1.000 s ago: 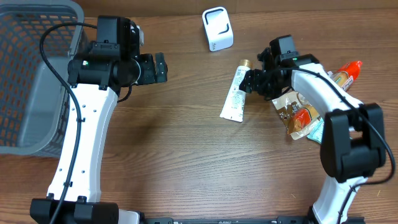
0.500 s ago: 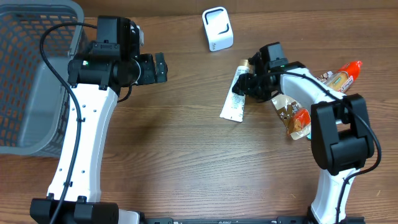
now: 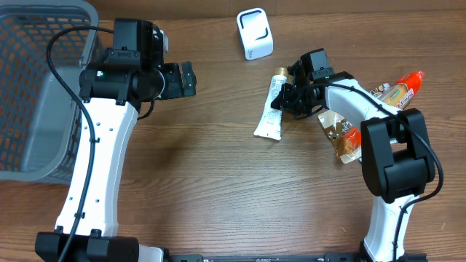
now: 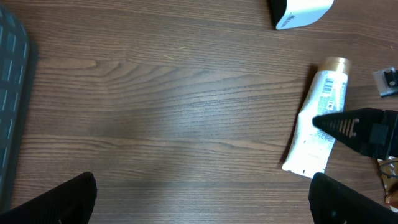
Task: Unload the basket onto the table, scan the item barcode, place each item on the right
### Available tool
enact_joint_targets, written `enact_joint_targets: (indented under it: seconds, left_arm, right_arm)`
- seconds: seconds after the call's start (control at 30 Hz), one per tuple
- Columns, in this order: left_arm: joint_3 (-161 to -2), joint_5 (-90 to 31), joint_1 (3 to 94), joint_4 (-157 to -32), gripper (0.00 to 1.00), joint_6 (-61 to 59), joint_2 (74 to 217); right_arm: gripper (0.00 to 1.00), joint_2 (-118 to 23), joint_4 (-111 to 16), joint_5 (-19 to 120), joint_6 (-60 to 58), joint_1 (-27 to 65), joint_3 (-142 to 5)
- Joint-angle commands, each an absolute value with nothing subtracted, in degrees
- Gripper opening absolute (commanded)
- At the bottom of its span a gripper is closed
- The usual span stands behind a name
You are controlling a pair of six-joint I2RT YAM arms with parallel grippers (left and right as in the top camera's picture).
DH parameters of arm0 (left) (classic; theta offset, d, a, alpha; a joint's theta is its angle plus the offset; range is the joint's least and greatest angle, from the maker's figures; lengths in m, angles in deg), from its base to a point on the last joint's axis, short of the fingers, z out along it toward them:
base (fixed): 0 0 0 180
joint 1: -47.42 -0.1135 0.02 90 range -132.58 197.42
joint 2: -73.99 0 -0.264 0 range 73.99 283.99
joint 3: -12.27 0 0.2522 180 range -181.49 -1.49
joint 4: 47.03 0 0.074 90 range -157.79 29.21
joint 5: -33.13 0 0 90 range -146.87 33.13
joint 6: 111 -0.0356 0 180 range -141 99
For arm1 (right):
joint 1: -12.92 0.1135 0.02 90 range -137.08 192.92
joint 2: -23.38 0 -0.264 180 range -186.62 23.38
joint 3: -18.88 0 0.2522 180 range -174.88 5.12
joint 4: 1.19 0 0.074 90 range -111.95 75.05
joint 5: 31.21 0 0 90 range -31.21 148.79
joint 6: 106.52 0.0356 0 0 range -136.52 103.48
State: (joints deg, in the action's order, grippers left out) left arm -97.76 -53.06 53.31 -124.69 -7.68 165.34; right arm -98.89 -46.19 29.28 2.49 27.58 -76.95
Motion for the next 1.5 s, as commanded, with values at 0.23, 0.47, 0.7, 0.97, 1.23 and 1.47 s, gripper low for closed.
enact_joint_targets:
  seconds: [0.23, 0.47, 0.7, 0.97, 1.23, 1.47]
  left_arm:
    - [-98.8, -53.2, 53.4, -124.7, 1.0, -8.6, 164.6]
    - [-98.8, -53.2, 53.4, -124.7, 1.0, -8.6, 164.6]
    - [-98.8, -53.2, 53.4, -124.7, 1.0, -8.6, 164.6]
    - [-98.8, -53.3, 53.4, -124.6, 1.0, -8.6, 164.6]
    - [-98.8, -53.2, 53.4, -124.7, 1.0, -8.6, 164.6]
    - [-98.8, -53.2, 53.4, -124.7, 1.0, -8.6, 164.6]
  right_arm:
    - [0.04, -94.9, -52.0, 9.5, -7.7, 27.0, -75.6]
    - [0.04, -78.9, -60.4, 9.1, -13.7, 27.1, -75.6]
    - [0.04, -66.7, -63.7, 7.0, -18.1, 27.8, -75.6]
    - [0.04, -62.5, -63.7, 7.5, -18.1, 30.1, -75.6]
    - [0.03, -63.6, -63.5, 35.1, -13.8, 34.4, -83.3]
    - [0.03, -72.5, -55.3, 69.6, -21.6, 39.1, -88.2]
